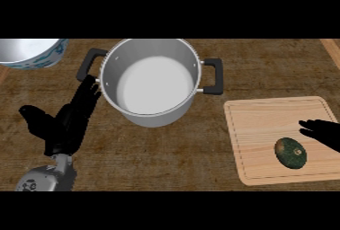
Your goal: Pick the squash from the cutting board and place it in the pot
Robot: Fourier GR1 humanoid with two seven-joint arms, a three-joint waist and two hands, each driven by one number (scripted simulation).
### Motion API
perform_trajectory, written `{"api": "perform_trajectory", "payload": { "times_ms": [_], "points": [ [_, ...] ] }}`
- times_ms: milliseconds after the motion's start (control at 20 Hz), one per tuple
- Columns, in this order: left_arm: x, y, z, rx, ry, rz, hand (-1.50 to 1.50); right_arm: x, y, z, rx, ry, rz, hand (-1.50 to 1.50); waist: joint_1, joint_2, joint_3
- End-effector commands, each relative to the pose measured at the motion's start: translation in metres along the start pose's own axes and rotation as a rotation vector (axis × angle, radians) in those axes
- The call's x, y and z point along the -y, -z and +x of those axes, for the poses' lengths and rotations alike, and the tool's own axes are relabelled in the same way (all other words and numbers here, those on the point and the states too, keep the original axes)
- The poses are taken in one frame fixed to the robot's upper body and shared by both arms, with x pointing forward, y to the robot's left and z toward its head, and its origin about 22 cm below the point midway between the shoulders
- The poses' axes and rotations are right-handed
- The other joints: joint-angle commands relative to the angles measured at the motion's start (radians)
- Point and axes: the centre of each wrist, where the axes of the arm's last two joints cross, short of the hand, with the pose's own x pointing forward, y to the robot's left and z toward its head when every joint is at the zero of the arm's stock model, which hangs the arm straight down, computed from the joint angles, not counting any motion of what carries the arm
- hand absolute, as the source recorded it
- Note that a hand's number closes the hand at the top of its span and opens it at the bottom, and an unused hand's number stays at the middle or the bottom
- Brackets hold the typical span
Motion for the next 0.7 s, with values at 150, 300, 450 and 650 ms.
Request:
{"api": "perform_trajectory", "payload": {
  "times_ms": [150, 300, 450, 650],
  "points": [
    [0.000, 0.011, -0.008, 0.009, 0.014, -0.007, 0.00, -0.011, 0.010, -0.009, -0.106, -0.049, 0.019, -1.50, 0.002, 0.002, 0.000],
    [-0.011, -0.008, -0.004, 0.007, -0.006, -0.004, 0.00, -0.018, 0.021, -0.002, -0.130, -0.051, 0.022, -1.50, 0.004, 0.000, 0.000],
    [-0.005, -0.001, -0.015, 0.007, 0.007, -0.021, 0.00, -0.026, 0.051, -0.005, -0.121, -0.065, 0.038, -1.50, 0.008, 0.002, 0.000],
    [-0.015, 0.012, 0.007, 0.007, 0.009, -0.009, 0.00, -0.032, 0.052, 0.004, -0.116, -0.128, 0.057, -1.50, 0.004, 0.001, 0.000]
  ]
}}
